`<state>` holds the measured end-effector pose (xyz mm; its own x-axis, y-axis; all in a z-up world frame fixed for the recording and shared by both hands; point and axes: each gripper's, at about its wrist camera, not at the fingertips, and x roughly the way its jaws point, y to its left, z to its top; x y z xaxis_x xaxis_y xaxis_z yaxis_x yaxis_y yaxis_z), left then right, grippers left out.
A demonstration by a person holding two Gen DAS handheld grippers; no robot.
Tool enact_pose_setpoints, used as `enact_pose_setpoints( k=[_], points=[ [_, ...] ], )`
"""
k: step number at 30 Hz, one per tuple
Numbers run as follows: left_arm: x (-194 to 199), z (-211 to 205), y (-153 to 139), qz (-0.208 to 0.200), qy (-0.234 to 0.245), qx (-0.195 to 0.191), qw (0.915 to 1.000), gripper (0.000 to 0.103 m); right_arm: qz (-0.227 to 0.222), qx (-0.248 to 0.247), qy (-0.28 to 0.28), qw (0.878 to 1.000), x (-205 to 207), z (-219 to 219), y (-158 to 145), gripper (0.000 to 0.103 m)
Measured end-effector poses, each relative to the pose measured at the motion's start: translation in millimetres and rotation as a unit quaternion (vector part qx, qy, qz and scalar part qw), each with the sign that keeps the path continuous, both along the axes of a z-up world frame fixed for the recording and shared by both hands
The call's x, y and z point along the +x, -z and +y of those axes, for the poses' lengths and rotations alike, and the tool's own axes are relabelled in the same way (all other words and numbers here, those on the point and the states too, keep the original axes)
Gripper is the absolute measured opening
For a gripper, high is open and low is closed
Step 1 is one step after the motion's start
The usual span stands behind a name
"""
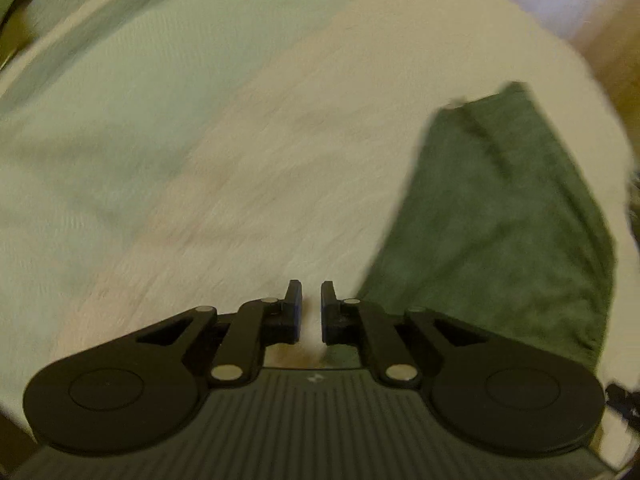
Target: Fold clothes
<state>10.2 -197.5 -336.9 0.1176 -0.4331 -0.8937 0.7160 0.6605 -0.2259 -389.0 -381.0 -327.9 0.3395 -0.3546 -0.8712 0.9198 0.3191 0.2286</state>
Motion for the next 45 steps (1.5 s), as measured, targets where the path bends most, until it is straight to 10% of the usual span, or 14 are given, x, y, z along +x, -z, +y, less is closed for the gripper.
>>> enact_pose_setpoints(
  k=[8,17,23,25,27,34,38,41,44,45],
  points=[
    [-25,-73,40,-0.021,0.173,-0.001,0.9847,0.006,0.040,-0.001,-0.085,0.996,50,-2,42,0.048],
    [54,-95,17,-0.043,0.111,-0.028,0.9925,0.004,0.016,0.003,-0.015,1.000,15,-22,25,0.048],
    [64,-154,39,0.032,0.138,-0.056,0.9884,0.035,-0.018,-0.012,0.017,1.000,37,-55,23,0.048],
    [68,-173,51,0.034,0.134,-0.054,0.9889,0.028,-0.026,-0.008,0.030,0.999,40,-64,28,0.048],
    [70,-181,54,0.022,0.145,-0.053,0.9878,0.000,-0.029,-0.006,0.039,0.999,43,-71,32,0.048],
    [78,-200,54,-0.096,0.176,-0.033,0.9792,0.000,-0.009,-0.016,0.047,0.999,47,-73,35,0.048],
    [88,-185,40,-0.009,0.176,-0.061,0.9825,0.002,-0.007,-0.040,0.039,0.998,53,-67,23,0.048],
    [87,-171,46,0.050,0.168,-0.059,0.9828,0.037,-0.014,-0.031,0.047,0.998,55,-62,22,0.048],
    [91,-169,61,0.080,0.148,-0.053,0.9843,0.024,-0.013,-0.019,0.062,0.998,54,-60,27,0.048],
    [90,-173,62,0.068,0.155,-0.051,0.9843,0.000,-0.011,-0.017,0.066,0.998,54,-60,28,0.048]
  ],
)
